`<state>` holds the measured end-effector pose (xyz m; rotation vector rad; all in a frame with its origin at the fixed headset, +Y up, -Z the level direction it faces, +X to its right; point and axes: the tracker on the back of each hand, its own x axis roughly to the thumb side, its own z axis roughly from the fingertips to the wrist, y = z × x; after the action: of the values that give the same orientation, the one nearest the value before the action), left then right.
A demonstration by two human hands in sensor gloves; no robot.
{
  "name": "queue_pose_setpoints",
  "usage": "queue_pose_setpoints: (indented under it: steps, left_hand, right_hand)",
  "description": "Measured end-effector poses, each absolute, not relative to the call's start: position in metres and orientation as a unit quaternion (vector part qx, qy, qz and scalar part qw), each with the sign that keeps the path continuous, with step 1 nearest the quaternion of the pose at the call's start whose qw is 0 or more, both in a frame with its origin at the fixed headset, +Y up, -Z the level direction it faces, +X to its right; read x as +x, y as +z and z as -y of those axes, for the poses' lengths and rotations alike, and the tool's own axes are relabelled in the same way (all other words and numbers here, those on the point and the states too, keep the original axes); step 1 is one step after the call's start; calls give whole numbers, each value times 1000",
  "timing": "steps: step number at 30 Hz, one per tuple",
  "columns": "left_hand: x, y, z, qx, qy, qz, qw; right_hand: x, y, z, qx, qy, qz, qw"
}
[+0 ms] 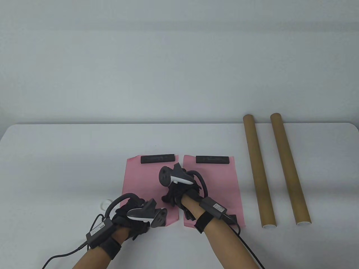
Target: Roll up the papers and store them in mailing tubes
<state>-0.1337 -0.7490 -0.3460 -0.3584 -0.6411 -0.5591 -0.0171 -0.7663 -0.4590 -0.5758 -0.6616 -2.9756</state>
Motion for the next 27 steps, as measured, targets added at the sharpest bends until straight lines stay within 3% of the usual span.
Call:
queue_pose_setpoints:
  steps: [15,27]
  left_hand:
    - [-136,-303,738,-98,-293,332,891]
    - [-133,-297,750,-107,-293,341,887]
  right_hand:
    - [-17,-458,766,-184,-959,214,21]
    - [-16,-458,767,-183,-959,214,19]
